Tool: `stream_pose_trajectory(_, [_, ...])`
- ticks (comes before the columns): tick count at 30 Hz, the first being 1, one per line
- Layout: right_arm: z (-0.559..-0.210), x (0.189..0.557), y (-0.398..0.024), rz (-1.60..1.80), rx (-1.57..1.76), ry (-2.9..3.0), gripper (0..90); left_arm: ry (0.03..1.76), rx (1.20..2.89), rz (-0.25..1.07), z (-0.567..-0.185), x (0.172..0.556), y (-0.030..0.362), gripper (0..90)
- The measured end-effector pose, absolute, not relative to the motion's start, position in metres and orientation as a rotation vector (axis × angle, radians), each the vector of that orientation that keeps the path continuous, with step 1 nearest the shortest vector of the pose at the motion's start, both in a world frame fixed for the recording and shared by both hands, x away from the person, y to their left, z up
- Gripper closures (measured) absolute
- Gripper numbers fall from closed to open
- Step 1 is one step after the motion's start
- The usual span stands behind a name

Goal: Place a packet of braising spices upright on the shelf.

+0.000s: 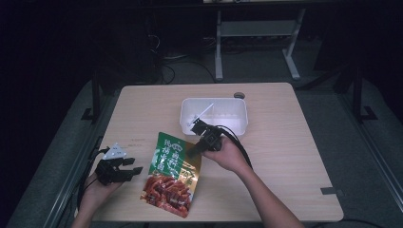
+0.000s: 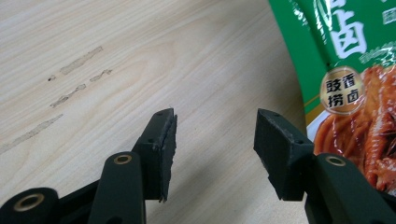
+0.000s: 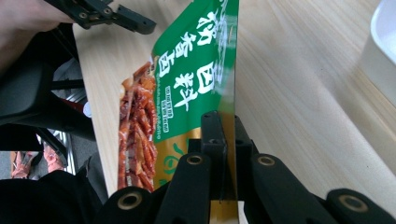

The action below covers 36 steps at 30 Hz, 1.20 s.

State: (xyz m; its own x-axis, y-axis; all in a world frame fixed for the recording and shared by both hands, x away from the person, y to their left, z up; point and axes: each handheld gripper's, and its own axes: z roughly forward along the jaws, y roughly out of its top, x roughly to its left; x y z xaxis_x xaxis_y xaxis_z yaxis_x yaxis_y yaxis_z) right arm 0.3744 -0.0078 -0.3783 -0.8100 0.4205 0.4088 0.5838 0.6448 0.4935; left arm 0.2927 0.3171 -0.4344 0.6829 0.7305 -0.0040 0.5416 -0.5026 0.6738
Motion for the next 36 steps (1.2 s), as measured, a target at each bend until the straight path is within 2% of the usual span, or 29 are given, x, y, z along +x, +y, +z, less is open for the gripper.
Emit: stream_pose_trajectory(36, [-0.292,0.338,-0.014,-1.101,-0.673,-2.617,89.4,0.989,2.217,0.385,-0.435,0.293,0.32,46.0])
